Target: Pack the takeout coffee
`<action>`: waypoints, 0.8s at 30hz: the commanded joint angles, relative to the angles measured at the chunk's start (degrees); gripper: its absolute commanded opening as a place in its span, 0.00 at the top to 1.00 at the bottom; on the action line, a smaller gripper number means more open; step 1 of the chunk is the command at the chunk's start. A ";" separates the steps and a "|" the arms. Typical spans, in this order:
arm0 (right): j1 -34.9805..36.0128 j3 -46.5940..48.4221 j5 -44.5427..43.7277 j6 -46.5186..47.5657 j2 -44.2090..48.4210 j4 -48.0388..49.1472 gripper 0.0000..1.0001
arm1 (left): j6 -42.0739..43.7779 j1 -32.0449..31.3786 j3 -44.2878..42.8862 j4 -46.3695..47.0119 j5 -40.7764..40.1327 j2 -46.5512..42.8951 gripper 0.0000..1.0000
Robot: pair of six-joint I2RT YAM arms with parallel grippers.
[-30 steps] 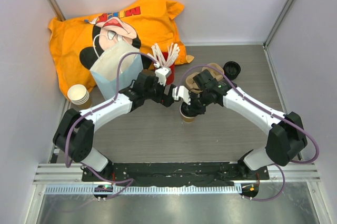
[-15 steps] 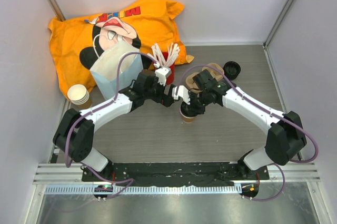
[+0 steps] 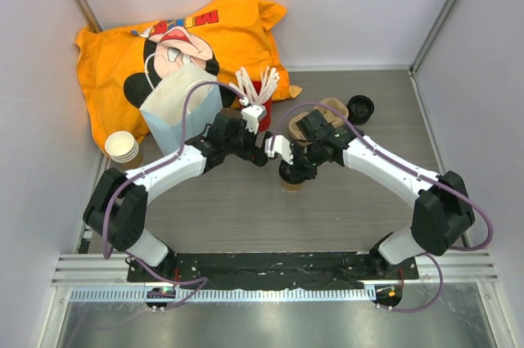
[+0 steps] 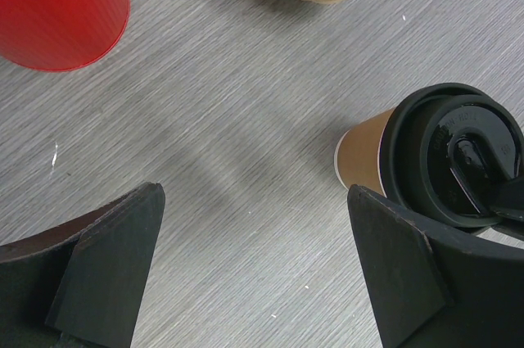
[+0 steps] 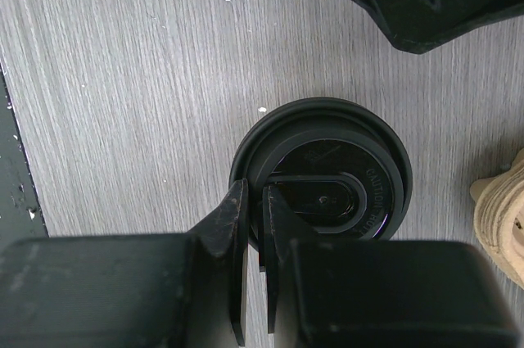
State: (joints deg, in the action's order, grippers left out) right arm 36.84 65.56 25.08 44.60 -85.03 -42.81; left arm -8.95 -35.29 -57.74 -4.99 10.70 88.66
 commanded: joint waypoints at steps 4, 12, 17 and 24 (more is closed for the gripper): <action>0.51 1.94 -2.40 -0.57 -0.83 1.24 0.96 | -0.37 -0.22 -0.98 1.57 0.20 0.46 0.00; 0.95 3.17 -4.69 -0.92 -0.66 1.15 0.69 | -0.28 -0.13 -0.98 1.57 0.38 0.90 0.00; 1.13 3.96 -5.13 -0.83 0.22 0.71 0.50 | -0.28 -0.22 -0.98 1.65 0.90 0.98 0.00; 1.13 6.77 -4.51 -0.92 1.27 -1.22 0.43 | -0.37 -0.22 -1.15 1.65 1.34 1.16 0.00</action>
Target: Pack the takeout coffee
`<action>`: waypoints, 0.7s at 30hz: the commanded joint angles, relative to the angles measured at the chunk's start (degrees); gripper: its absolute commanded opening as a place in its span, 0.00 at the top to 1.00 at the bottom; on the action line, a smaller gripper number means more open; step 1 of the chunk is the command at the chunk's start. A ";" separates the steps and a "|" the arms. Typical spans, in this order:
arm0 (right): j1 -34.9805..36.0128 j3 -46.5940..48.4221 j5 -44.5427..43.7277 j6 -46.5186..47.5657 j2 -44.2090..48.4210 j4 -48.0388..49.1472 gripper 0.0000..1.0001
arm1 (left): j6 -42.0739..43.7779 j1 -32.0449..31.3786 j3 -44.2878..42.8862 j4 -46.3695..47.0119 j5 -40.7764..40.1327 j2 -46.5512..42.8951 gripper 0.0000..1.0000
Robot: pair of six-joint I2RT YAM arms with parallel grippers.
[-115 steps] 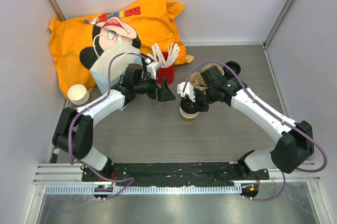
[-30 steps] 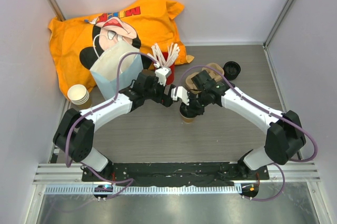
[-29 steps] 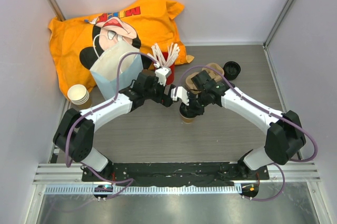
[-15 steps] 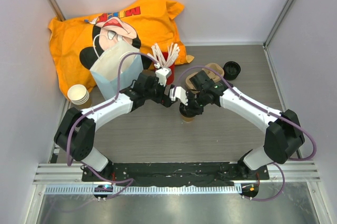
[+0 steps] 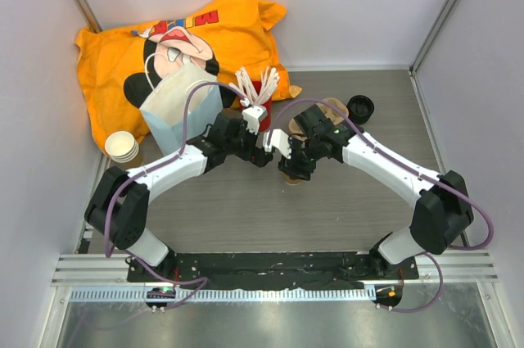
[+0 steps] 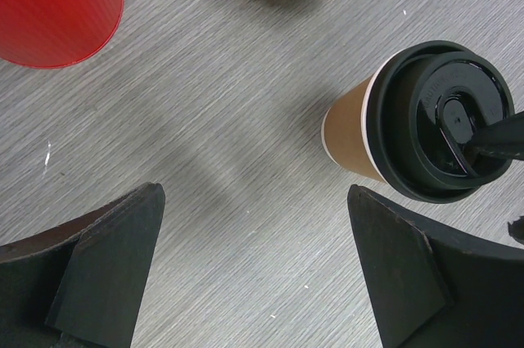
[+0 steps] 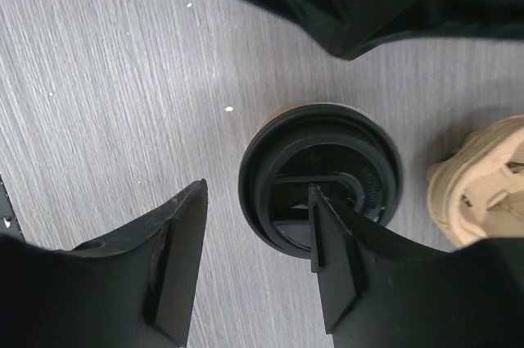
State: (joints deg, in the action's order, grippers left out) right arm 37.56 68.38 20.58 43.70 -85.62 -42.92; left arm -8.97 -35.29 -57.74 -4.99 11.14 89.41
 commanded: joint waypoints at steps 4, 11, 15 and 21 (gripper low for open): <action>0.23 6.15 0.16 -0.02 2.56 -2.43 0.39 | -0.26 -0.22 -1.59 1.13 1.26 0.51 0.01; -6.96 8.96 4.11 -2.73 5.38 -2.97 0.35 | -1.40 -0.31 -7.81 -2.82 5.11 2.61 0.00; -13.21 7.56 10.87 -4.59 7.48 -2.00 0.35 | -3.24 -0.40 -10.90 -4.58 7.23 5.33 0.00; -16.02 1.76 9.83 -5.82 11.97 1.25 0.33 | -5.26 -0.40 -12.58 -5.90 8.90 7.89 0.00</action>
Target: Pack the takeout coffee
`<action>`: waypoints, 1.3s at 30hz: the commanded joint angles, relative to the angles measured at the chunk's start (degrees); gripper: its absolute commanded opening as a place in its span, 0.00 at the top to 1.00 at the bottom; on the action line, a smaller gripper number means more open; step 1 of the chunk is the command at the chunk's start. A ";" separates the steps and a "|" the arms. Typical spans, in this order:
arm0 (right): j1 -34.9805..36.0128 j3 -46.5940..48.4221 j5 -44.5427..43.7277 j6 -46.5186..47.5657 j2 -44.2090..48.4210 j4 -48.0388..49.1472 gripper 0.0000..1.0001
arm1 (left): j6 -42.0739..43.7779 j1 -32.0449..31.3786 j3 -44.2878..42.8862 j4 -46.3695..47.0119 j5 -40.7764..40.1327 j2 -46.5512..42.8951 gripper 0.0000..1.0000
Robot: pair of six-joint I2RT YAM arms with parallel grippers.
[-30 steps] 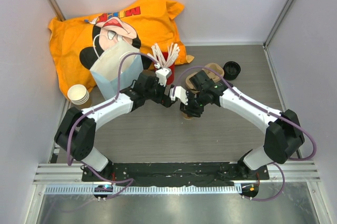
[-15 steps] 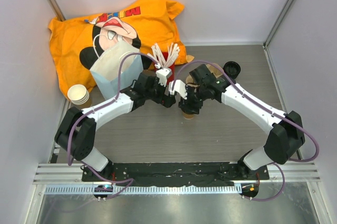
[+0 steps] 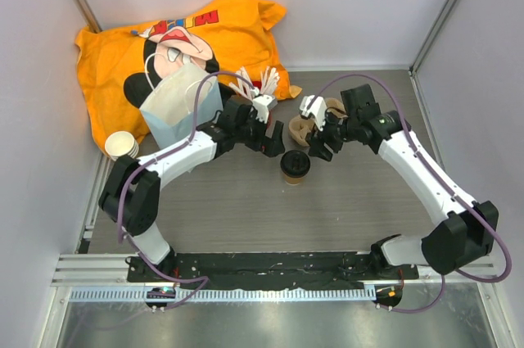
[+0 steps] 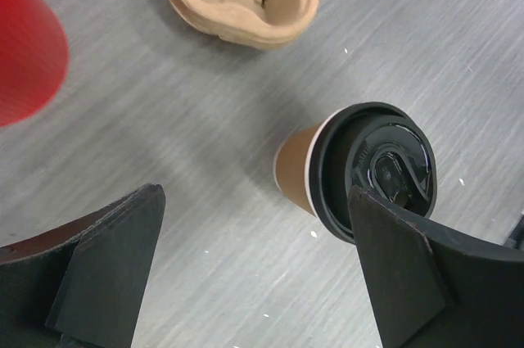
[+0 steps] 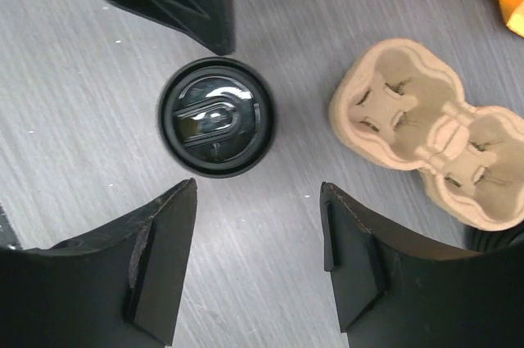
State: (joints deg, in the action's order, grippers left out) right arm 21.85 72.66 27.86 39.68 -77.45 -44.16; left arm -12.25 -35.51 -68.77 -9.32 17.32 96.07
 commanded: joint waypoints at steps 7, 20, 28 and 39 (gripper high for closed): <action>-2.42 -5.77 2.64 -4.70 3.71 4.61 0.32 | -4.53 -0.26 -0.05 0.62 6.57 1.05 0.00; -4.88 -8.33 1.59 -6.72 5.20 6.28 0.32 | -8.14 -0.44 -0.31 1.76 9.58 3.51 0.00; -5.06 -8.68 2.11 -6.99 5.82 6.46 0.31 | -6.47 -0.44 0.13 0.97 5.18 4.39 0.00; -5.06 -9.29 2.55 -7.07 5.73 6.37 0.32 | -4.98 -0.53 0.74 -0.26 2.54 6.40 0.02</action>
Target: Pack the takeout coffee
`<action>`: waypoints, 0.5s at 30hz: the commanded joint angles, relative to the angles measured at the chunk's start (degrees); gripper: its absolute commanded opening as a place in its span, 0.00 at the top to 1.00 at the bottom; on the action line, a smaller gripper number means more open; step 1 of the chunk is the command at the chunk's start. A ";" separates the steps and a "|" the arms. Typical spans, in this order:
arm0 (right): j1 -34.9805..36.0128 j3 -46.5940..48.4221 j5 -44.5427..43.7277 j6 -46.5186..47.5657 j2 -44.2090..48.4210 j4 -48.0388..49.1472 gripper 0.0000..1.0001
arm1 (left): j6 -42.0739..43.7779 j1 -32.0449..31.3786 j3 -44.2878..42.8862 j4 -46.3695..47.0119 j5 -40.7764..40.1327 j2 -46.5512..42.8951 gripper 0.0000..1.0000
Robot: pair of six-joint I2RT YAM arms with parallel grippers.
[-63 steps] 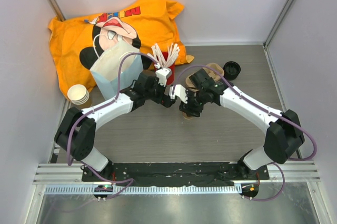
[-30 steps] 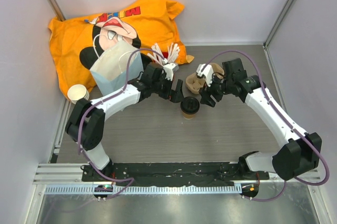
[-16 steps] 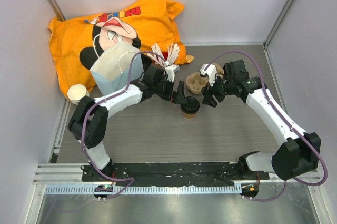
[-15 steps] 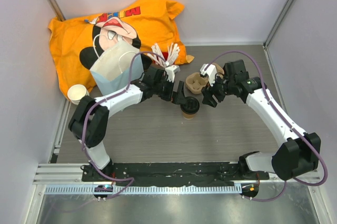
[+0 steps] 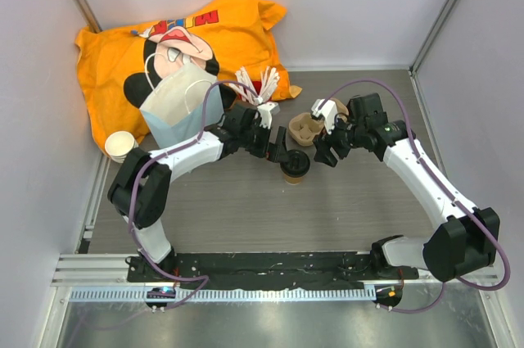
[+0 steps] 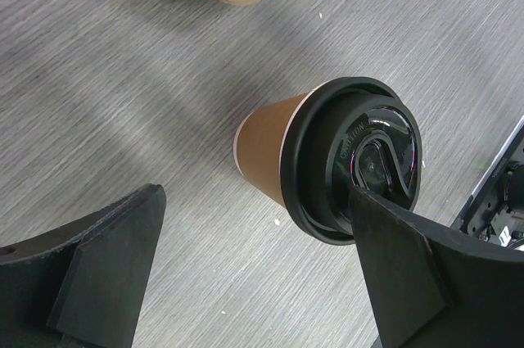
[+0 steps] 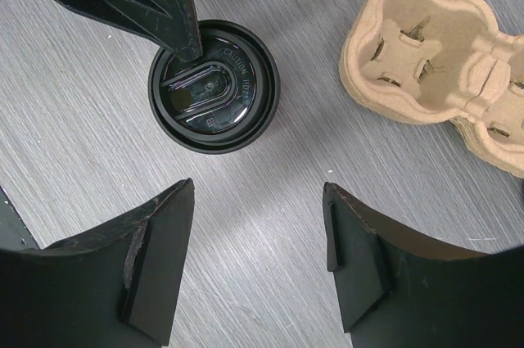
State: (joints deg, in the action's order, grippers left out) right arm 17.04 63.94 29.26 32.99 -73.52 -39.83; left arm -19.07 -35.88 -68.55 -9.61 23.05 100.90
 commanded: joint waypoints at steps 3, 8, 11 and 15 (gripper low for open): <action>-0.25 -0.84 1.42 -0.47 1.71 2.04 0.32 | 2.11 -0.24 -0.08 -0.76 -3.97 2.72 0.02; -0.34 -1.45 1.68 -0.65 1.27 2.13 0.32 | 2.20 -0.24 -0.35 -1.47 -3.80 3.16 0.02; -0.25 -1.54 2.73 -1.44 0.83 2.30 0.31 | 1.84 -0.24 -0.26 -0.59 -2.92 1.85 0.01; -0.25 -1.36 4.75 -2.93 0.30 3.01 0.31 | 1.23 -0.07 -1.31 0.11 -1.00 -0.27 0.00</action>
State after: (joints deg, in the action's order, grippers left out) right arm 17.02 62.11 31.00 32.18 -73.52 -39.38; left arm -19.14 -35.94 -69.08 -8.62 23.20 101.84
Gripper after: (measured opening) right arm 0.686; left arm 0.994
